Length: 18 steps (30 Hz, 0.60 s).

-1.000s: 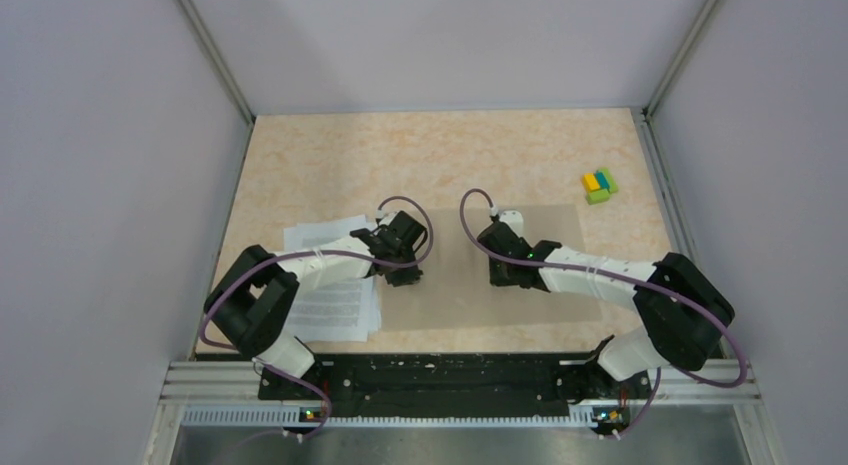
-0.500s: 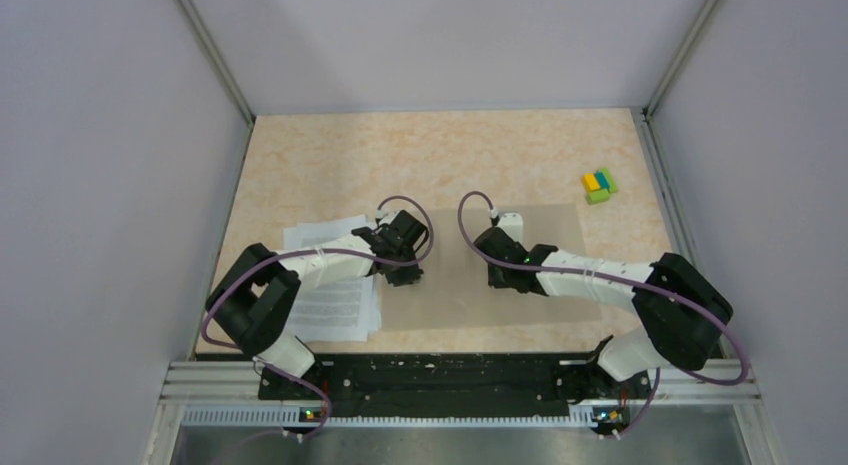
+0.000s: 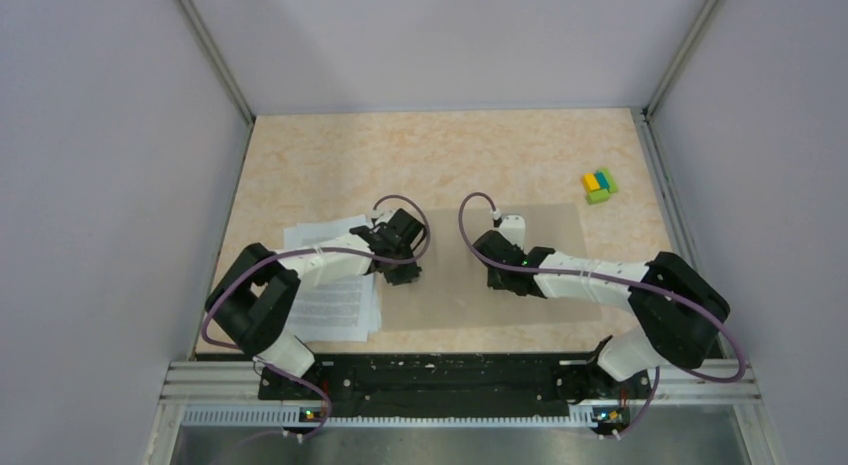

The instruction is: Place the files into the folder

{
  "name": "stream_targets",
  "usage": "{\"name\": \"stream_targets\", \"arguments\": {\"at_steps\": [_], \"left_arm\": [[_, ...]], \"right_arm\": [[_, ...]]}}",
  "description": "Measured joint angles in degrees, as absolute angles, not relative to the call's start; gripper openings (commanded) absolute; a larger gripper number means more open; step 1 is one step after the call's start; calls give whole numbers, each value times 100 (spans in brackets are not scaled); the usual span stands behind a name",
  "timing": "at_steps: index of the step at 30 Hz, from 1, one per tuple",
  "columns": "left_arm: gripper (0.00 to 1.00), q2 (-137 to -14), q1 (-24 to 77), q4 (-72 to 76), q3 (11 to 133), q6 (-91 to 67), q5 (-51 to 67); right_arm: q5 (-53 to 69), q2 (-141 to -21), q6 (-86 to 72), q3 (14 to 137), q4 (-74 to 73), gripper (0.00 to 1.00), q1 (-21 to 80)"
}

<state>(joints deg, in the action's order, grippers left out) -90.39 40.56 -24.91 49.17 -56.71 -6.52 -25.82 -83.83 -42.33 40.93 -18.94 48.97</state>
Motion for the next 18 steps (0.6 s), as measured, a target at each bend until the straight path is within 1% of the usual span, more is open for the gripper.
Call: {"name": "stream_targets", "arguments": {"at_steps": [4,18], "left_arm": [[25,-9037,3983,-2486,4906,-5714,-646],[25,-8973,3645,-2329,4788,-5739,-561]], "right_arm": [[-2630,-8444,-4346,4099,-1898,0,4906],[-2749,-8416,-4823,4139,-2045,0,4934]]}}
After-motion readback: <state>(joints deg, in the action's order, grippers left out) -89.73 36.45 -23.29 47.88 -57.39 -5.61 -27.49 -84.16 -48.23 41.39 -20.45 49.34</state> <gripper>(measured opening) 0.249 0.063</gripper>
